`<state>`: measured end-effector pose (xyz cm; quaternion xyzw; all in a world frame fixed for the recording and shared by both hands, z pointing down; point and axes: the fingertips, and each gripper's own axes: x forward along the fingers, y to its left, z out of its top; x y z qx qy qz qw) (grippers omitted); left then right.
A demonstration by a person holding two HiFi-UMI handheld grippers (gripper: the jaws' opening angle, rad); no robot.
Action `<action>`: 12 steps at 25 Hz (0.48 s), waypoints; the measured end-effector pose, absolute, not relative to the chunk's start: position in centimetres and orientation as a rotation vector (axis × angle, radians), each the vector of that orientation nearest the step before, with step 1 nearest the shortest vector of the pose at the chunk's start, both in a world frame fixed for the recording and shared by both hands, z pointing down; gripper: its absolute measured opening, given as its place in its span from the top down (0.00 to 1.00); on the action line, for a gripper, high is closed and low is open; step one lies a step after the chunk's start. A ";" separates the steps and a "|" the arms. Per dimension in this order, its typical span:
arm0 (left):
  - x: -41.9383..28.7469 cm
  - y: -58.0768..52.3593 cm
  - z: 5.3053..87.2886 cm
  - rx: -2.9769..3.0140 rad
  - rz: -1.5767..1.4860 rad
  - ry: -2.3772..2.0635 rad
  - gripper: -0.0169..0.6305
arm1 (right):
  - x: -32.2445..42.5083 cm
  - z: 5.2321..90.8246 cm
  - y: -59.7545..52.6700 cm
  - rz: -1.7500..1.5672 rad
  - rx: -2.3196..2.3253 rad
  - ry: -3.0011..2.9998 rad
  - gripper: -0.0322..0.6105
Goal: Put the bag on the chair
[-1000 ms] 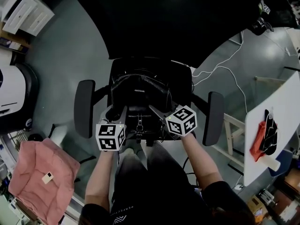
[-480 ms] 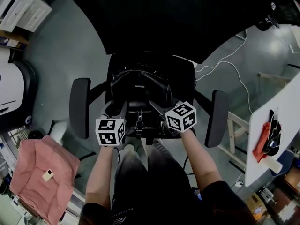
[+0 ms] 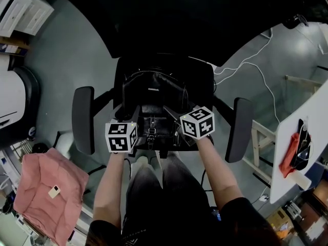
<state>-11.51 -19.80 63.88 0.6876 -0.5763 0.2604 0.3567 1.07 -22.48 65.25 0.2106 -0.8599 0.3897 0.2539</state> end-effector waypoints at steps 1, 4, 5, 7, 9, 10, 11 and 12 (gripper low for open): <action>-11.5 -20.0 64.1 1.773 0.676 -1.482 0.71 | 1.2 65.4 -22.7 1.066 0.590 -2.327 0.70; -11.5 -20.5 64.8 1.767 0.694 -1.464 0.70 | 1.8 66.0 -23.4 1.098 0.656 -2.303 0.68; -11.6 -20.7 65.1 1.764 0.704 -1.458 0.70 | 2.0 66.2 -23.6 1.109 0.676 -2.294 0.68; -11.5 -20.9 65.6 1.756 0.720 -1.444 0.69 | 2.4 66.7 -23.6 1.108 0.698 -2.270 0.68; -11.1 -21.1 65.9 1.746 0.729 -1.436 0.68 | 2.7 67.4 -23.3 1.080 0.699 -2.235 0.62; -10.9 -21.2 66.0 1.743 0.739 -1.436 0.68 | 2.9 67.7 -23.2 1.076 0.702 -2.219 0.62; -10.8 -21.3 66.1 1.741 0.751 -1.437 0.67 | 3.2 67.9 -23.2 1.083 0.709 -2.207 0.62; -10.8 -21.4 66.1 1.737 0.763 -1.439 0.67 | 3.3 68.0 -23.3 1.093 0.716 -2.199 0.62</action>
